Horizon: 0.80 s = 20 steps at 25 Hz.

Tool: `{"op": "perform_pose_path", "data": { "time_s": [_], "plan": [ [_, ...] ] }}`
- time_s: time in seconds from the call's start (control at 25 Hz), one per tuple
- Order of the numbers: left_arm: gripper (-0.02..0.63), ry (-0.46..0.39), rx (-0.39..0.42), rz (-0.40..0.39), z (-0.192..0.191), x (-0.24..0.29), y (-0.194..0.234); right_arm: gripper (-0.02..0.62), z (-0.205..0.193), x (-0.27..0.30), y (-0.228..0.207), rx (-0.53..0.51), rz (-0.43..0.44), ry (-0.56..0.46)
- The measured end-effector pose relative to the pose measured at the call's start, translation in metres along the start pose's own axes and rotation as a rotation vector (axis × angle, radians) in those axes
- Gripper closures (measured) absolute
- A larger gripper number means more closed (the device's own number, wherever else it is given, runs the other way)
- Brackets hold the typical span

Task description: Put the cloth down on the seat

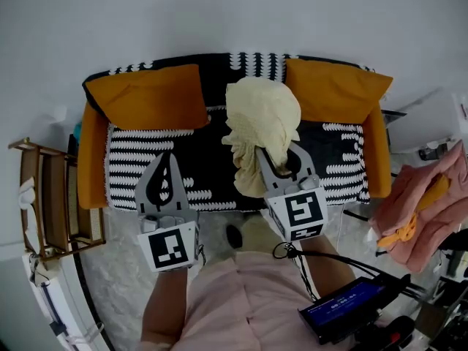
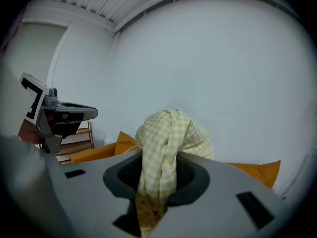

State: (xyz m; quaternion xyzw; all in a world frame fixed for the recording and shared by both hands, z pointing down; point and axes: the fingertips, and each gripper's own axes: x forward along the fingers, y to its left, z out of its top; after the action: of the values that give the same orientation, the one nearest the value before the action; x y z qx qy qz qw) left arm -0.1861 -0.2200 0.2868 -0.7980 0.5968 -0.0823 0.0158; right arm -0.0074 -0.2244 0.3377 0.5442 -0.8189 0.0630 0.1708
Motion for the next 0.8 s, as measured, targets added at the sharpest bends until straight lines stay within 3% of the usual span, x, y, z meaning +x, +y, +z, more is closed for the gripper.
{"op": "perform_pose_path", "data": {
  "time_s": [0.24,0.8],
  "plan": [
    [0.595,0.063,0.006,-0.025,-0.031,0.051,-0.01,0.488,-0.031,0.048,-0.025,0.021,0.009,0.063],
    [0.595,0.226,-0.028,-0.085,-0.133,0.143,-0.035,0.486,-0.144,0.143,-0.054,0.106,0.046,0.256]
  ]
}}
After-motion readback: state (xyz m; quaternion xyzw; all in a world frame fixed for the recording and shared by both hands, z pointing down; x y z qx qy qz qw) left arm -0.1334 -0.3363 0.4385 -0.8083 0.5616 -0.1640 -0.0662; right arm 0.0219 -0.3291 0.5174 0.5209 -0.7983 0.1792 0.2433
